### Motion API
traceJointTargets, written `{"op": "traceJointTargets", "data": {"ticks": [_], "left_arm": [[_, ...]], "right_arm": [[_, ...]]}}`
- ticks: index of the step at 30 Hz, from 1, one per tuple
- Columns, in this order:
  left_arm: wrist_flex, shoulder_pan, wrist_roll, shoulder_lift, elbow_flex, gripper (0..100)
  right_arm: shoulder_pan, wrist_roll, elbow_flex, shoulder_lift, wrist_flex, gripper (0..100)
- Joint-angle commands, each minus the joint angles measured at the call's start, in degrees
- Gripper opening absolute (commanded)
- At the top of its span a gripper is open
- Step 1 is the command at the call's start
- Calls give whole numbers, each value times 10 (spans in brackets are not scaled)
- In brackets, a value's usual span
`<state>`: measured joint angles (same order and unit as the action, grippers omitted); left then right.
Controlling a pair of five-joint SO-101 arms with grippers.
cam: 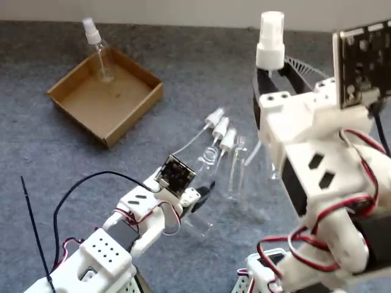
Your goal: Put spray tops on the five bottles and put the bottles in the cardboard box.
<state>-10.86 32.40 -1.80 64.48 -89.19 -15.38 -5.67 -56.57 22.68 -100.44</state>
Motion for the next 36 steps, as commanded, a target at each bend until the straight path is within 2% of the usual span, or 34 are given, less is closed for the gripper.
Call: {"op": "traceJointTargets", "data": {"ticks": [1, 11, 19, 23, 28, 36], "left_arm": [[10, 42, -3, 12, 3, 74], [10, 101, -3, 12, 3, 74], [11, 109, -5, 13, 8, 74], [11, 147, -5, 13, 8, 75], [11, 160, -4, 18, 10, 74], [-17, 162, -5, 213, -49, 74]], "right_arm": [[11, 8, 83, 76, 17, 48], [11, 6, 284, 250, 39, 48], [11, 5, 564, 400, 196, 48], [11, 5, 715, 469, 293, 48], [12, 5, 833, 512, 355, 48], [12, 4, 881, 516, 410, 48]]}}
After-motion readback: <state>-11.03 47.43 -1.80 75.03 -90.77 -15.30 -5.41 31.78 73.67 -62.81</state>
